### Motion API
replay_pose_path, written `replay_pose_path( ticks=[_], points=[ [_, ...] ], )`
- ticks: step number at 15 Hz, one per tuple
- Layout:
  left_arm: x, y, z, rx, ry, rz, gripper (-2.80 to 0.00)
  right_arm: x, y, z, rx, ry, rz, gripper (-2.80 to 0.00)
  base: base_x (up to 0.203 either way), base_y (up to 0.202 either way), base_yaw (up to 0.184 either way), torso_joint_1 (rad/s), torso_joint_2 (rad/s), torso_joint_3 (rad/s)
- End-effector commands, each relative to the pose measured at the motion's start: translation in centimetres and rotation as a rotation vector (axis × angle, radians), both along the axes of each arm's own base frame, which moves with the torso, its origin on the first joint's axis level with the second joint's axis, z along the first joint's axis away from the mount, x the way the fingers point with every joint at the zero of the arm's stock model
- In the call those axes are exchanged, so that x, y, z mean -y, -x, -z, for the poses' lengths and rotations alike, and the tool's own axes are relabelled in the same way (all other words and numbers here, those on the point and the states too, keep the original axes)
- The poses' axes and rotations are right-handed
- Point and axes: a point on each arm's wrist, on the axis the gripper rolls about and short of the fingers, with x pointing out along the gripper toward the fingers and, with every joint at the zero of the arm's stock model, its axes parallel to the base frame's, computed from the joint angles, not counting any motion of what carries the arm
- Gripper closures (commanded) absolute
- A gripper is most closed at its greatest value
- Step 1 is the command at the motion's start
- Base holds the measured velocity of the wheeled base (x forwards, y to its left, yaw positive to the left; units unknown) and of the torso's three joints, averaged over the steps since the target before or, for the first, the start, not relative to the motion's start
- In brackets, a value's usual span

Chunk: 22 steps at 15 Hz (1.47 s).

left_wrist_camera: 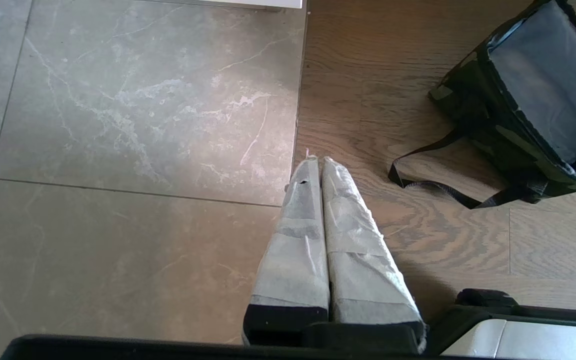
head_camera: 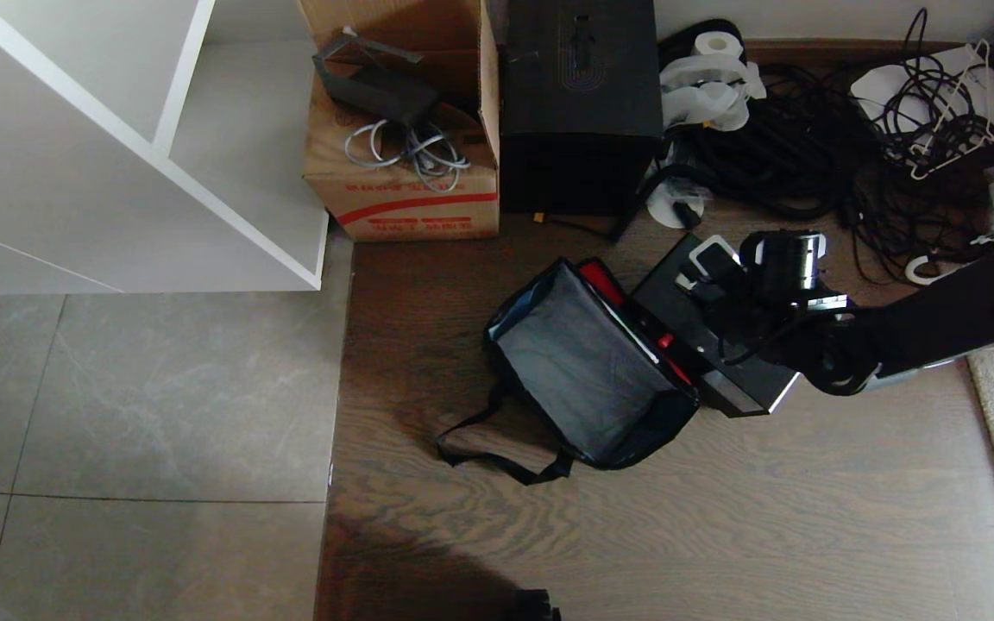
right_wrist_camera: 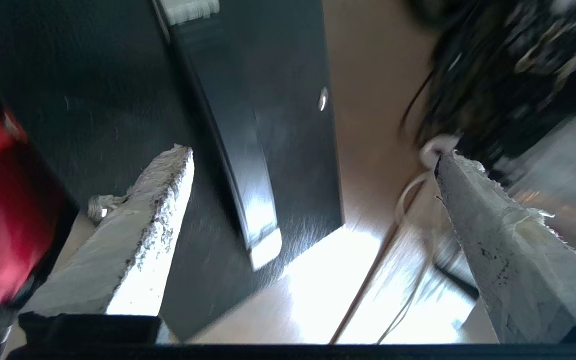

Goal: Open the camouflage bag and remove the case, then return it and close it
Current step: Grip the handle again

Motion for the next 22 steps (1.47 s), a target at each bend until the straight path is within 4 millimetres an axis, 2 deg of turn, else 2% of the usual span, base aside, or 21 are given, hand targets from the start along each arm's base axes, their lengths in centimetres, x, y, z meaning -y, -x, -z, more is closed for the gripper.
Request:
replay_pose_path(
  ticks=[1, 7, 14, 19, 22],
  points=[
    [0.0, -0.1, 0.2, -0.009, 0.001, -0.001, 0.00, -0.5, -0.8, 1.6, 0.036, 0.080, -0.015, -2.80, 0.000, 0.000, 0.000, 0.000, 0.00, 0.000],
    [0.0, -0.1, 0.2, -0.007, 0.001, 0.001, 0.00, -0.4, -1.3, 3.7, 0.017, 0.255, 0.034, -2.80, 0.000, 0.000, 0.000, 0.000, 0.00, 0.000],
    [0.0, -0.1, 0.3, -0.009, 0.001, 0.000, 0.00, -1.3, -2.3, 6.0, 0.025, 0.263, 0.092, -2.80, 0.000, 0.000, 0.000, 0.000, 0.00, 0.000],
    [0.0, -0.1, 0.2, -0.007, 0.001, 0.001, 0.00, -1.3, -3.6, 6.0, 0.090, 0.301, 0.123, -2.80, 0.000, 0.000, 0.000, 0.000, 0.00, 0.000],
    [0.0, -0.1, 0.2, -0.007, 0.001, -0.001, 0.00, -0.6, -4.2, 5.0, 0.119, 0.296, 0.147, -2.80, 0.000, 0.000, 0.000, 0.000, 0.00, 0.000]
  ],
)
